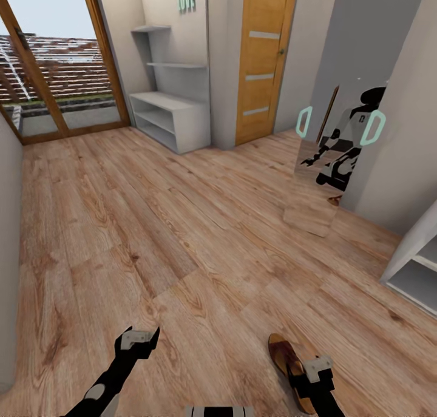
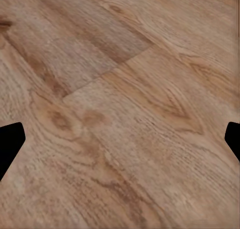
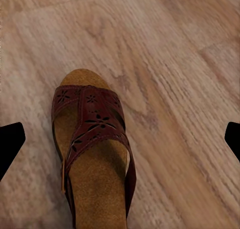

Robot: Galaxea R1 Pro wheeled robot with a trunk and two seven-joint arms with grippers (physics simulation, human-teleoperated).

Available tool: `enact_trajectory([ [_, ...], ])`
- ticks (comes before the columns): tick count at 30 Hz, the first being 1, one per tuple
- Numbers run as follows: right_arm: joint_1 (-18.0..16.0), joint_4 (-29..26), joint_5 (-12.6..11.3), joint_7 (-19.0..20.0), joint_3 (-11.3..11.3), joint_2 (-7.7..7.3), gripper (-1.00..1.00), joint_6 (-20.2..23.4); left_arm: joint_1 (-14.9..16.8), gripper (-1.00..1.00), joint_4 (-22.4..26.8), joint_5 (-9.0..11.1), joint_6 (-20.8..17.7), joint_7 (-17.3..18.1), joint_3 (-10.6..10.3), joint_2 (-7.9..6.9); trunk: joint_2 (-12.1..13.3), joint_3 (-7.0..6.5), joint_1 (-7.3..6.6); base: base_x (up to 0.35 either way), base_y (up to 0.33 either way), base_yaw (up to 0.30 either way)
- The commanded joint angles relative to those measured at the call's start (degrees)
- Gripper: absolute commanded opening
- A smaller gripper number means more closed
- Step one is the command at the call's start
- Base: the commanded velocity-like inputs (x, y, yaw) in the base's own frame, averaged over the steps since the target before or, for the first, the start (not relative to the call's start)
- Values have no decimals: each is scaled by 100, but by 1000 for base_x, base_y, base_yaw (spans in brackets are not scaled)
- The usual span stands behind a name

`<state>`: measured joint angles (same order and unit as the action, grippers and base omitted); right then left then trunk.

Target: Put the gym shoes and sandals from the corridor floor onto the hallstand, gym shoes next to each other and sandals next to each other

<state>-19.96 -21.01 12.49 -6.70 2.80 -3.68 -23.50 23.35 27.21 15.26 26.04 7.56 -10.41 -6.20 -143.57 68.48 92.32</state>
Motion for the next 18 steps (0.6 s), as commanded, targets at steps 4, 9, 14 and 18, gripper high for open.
enact_trajectory([
  [4, 0, 3, -3, 80, -2, -42, 100, -52, 1, 100, 19, 23, -1, 95, 43, -24, 0, 36, 0, 0, 0, 0],
  [9, 1, 6, -11, 168, -5, -101, 100, -100, 2, 100, 42, 44, -2, 179, 91, -44, 0, 81, 0, 0, 0, 0],
  [14, 4, 9, -9, 233, 0, -134, 100, -156, 0, 100, 53, 54, 1, 225, 117, -57, 0, 120, 0, 0, 0, 0],
  [18, 11, 21, -4, 290, 4, -151, 100, -234, 0, 100, 58, 58, 3, 247, 127, -63, 0, 139, 0, 0, 0, 0],
])
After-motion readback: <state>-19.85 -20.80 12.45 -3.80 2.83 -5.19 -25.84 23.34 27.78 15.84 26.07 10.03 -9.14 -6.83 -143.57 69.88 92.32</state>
